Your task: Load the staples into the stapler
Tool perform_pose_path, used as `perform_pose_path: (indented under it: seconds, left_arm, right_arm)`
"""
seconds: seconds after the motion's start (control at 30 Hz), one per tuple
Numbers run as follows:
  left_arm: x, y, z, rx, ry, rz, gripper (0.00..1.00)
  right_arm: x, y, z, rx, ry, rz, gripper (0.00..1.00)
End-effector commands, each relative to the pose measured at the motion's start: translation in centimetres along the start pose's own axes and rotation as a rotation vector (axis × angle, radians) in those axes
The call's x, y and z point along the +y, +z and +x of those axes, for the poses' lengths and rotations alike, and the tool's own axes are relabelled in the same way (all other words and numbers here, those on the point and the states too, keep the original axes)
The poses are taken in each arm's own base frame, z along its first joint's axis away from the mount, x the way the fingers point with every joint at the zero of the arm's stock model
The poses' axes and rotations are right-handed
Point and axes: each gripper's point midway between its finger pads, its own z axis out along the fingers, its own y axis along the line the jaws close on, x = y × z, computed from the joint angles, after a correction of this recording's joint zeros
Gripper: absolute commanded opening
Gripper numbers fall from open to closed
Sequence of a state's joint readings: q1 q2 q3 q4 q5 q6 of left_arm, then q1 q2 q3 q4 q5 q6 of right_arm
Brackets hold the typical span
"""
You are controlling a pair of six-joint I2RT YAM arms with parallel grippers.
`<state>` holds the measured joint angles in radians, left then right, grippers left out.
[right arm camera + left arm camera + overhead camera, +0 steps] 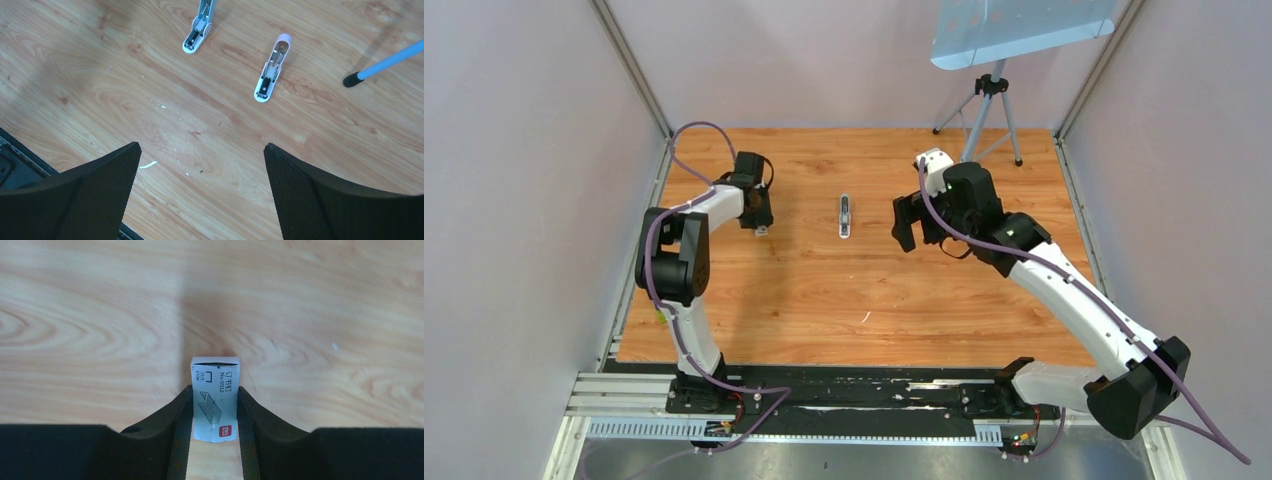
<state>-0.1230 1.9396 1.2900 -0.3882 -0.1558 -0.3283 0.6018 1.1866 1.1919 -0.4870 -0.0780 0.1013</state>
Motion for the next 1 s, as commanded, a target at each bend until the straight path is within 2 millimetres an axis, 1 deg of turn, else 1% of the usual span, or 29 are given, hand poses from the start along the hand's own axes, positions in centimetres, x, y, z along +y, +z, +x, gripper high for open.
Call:
perform_pose_path:
  seconds: [0.0, 0.07, 0.1, 0.17, 0.27, 0.4, 0.53, 0.67, 0.8, 0.9, 0.97]
  left_arm:
    - [-3.0, -3.1, 1.7, -0.014, 0.043, 0.108, 0.37]
    - [-3.7, -4.2, 2.8, -0.016, 0.072, 0.131, 0.37]
    - [-4.0, -4.9, 3.6, -0.019, 0.093, 0.140, 0.37]
    - [-4.7, -6.2, 4.1, -0.041, 0.122, 0.166, 0.37]
    - [-5.6, -8.0, 6.1, -0.059, 0.173, 0.218, 0.38]
    - [-6.6, -10.4, 8.8, -0.081, 0.252, 0.273, 0.38]
    - [-8.7, -12.7, 11.9, -0.120, 0.342, 0.355, 0.39]
    - [-11.4, -14.7, 14.2, -0.182, 0.409, 0.434, 0.39]
    - [-14.3, -15.7, 16.7, -0.227, 0.507, 0.512, 0.39]
    - [-16.0, -15.5, 18.4, -0.236, 0.595, 0.544, 0.39]
    - [-17.1, -15.3, 19.1, -0.250, 0.646, 0.559, 0.39]
  right_arm:
    - [0.5, -0.1, 1.4, 0.015, 0.038, -0.008, 0.98]
    - [0.4, 0.0, 2.7, 0.038, 0.060, -0.005, 0.98]
    - [0.6, 0.0, 3.1, 0.041, 0.072, -0.013, 0.98]
    - [0.6, 0.1, 4.0, 0.057, 0.094, -0.019, 0.98]
    - [0.7, 0.3, 5.2, 0.078, 0.133, -0.036, 0.98]
    - [0.0, 0.3, 6.5, 0.103, 0.186, -0.033, 0.98]
    - [-1.0, 0.3, 7.6, 0.118, 0.243, -0.024, 0.98]
    - [-1.2, 0.4, 8.5, 0.138, 0.282, -0.034, 0.98]
    - [-1.5, 0.8, 9.7, 0.169, 0.353, -0.033, 0.99]
    - [-2.4, 1.0, 10.5, 0.186, 0.415, -0.013, 1.00]
    - [-2.8, 0.9, 11.0, 0.191, 0.443, -0.007, 1.00]
